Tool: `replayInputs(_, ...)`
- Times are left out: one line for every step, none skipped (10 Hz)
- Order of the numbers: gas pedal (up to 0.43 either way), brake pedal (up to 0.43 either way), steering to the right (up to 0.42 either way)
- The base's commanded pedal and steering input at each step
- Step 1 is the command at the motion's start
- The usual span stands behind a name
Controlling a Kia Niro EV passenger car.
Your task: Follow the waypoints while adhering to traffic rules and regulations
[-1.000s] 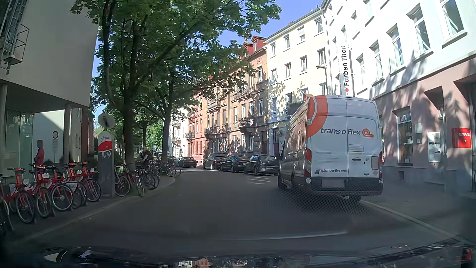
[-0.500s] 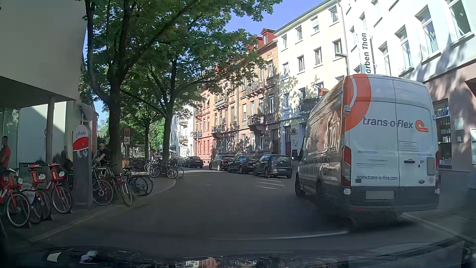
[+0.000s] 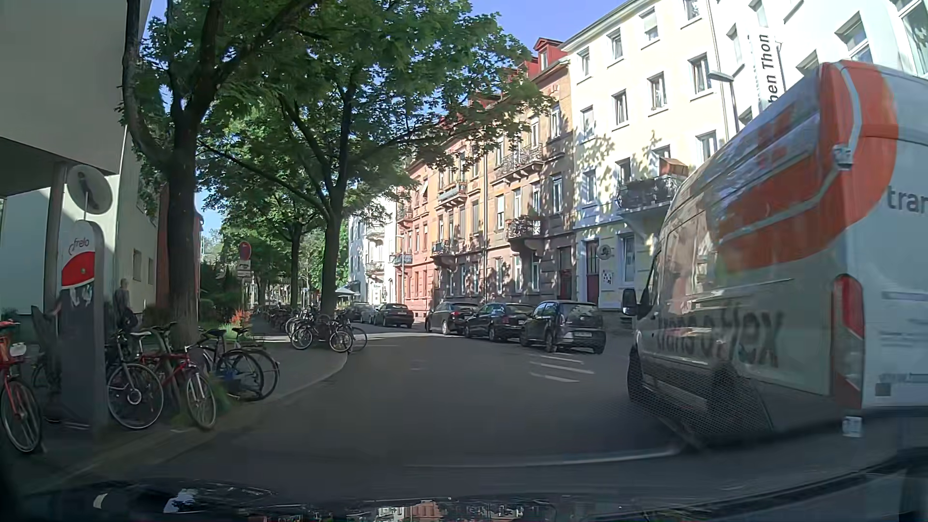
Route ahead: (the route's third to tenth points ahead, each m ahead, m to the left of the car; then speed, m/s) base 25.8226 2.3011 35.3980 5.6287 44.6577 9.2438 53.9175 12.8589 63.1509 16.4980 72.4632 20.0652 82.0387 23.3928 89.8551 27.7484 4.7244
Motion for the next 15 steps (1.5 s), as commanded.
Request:
replayInputs(0.098, 0.000, -0.034)
replayInputs(0.087, 0.000, -0.026)
replayInputs(0.087, 0.000, -0.017)
replayInputs(0.087, 0.000, -0.009)
replayInputs(0.087, 0.000, -0.004)
replayInputs(0.087, 0.000, 0.004)
replayInputs(0.087, 0.000, 0.010)
replayInputs(0.087, 0.000, 0.015)
replayInputs(0.098, 0.000, 0.020)
replayInputs(0.098, 0.000, 0.023)
replayInputs(0.098, 0.000, 0.025)
replayInputs(0.098, 0.000, 0.026)
replayInputs(0.098, 0.000, 0.026)
replayInputs(0.098, 0.000, 0.024)
replayInputs(0.098, 0.000, 0.021)
